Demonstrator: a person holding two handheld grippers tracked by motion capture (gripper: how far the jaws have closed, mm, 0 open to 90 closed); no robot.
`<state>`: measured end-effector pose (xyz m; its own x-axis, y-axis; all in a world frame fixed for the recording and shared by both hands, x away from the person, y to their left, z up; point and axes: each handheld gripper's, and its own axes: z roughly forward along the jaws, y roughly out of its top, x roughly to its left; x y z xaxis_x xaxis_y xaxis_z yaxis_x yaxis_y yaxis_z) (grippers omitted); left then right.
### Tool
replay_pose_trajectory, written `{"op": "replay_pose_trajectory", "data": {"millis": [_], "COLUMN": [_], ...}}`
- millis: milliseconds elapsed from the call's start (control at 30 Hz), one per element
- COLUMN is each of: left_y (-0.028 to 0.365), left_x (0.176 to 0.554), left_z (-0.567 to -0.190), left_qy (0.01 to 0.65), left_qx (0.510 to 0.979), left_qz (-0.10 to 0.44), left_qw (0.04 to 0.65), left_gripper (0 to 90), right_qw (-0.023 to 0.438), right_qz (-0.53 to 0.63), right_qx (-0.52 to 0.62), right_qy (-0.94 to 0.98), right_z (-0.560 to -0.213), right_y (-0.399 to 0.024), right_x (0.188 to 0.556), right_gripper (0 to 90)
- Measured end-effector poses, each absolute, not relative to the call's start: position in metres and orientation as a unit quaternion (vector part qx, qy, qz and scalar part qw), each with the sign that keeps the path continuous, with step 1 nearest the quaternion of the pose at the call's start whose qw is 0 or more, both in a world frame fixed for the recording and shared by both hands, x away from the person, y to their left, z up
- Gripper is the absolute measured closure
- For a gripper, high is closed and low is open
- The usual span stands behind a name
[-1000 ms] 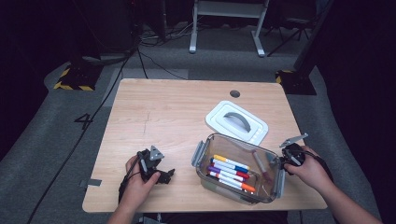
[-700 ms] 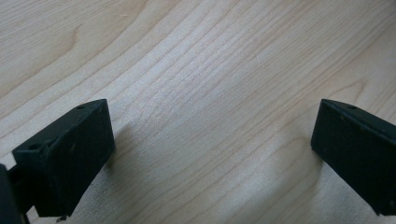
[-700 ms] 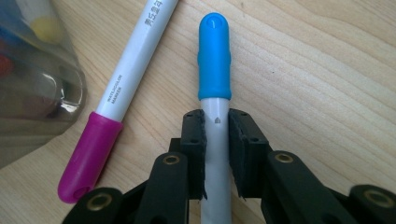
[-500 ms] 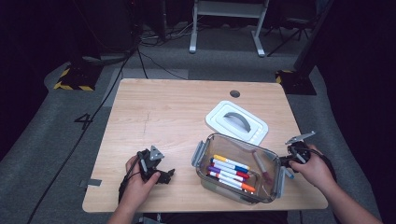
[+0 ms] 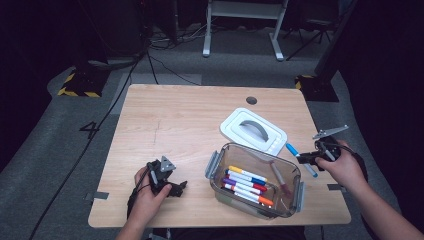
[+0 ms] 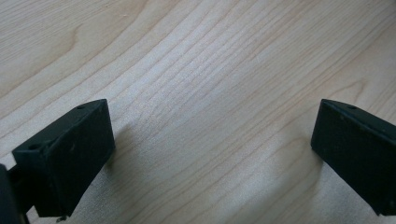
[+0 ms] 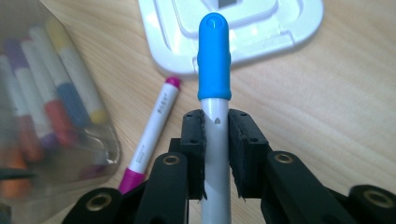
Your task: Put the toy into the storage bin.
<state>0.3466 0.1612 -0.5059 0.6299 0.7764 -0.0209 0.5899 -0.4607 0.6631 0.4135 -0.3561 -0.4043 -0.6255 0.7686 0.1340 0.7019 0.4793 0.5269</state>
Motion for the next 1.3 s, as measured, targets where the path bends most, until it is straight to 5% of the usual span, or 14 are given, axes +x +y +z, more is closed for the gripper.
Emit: {"op": "replay_pose_trajectory", "data": {"millis": [700, 1300], "left_y": [0.162, 0.162], "left_x": [0.348, 0.348], "left_z": [-0.506, -0.506], "left_qy": [0.401, 0.4], "left_qx": [0.845, 0.845], "left_qz": [0.143, 0.143], "left_qw": [0.324, 0.324], "left_gripper": [0.0, 0.0], "right_qw": [0.038, -0.047], "right_qz": [0.326, 0.32], "right_qx": [0.376, 0.282], "right_qy": [0.867, 0.903], "right_z": [-0.329, -0.335], "right_y": [-0.316, -0.244], "right_x": [0.392, 0.361], "right_gripper": [77.0, 77.0]}}
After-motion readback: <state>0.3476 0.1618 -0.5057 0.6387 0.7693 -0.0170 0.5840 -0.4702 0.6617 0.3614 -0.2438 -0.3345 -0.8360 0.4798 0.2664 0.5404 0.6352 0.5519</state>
